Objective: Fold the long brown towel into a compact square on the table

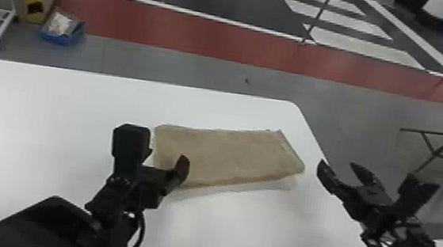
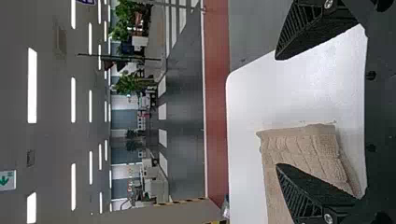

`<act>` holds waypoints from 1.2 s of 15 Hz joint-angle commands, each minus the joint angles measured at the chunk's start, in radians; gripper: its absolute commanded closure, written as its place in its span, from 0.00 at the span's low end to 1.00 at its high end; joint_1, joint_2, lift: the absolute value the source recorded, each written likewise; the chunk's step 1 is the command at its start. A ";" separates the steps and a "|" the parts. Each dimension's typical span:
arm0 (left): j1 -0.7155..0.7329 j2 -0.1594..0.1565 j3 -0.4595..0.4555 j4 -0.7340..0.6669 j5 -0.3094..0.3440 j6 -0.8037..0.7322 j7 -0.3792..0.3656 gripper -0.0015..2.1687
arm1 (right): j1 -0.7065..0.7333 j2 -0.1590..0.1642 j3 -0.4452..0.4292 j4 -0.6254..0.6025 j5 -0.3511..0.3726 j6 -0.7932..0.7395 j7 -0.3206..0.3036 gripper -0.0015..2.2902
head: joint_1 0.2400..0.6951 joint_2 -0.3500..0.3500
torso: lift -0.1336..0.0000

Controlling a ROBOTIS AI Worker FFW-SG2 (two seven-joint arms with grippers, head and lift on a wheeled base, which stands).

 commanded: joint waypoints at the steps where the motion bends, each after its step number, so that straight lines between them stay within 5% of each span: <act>1: -0.003 -0.002 -0.007 0.015 0.001 0.004 0.001 0.17 | 0.002 0.000 -0.004 0.007 0.000 -0.004 0.000 0.03 | 1.00 0.00 | 0.04; 8: -0.015 -0.008 -0.026 0.058 -0.039 0.019 -0.009 0.21 | -0.001 0.000 0.001 0.019 0.000 -0.016 0.000 0.03 | 1.00 0.00 | 0.04; 15: -0.015 -0.006 -0.026 0.056 -0.069 0.053 0.016 0.57 | -0.003 0.000 0.003 0.019 0.000 -0.016 0.000 0.03 | 1.00 0.00 | 0.04; 18: -0.009 0.006 -0.013 0.016 -0.068 0.093 0.018 0.57 | -0.007 0.000 0.007 0.019 0.000 -0.016 0.000 0.03 | 1.00 0.00 | 0.04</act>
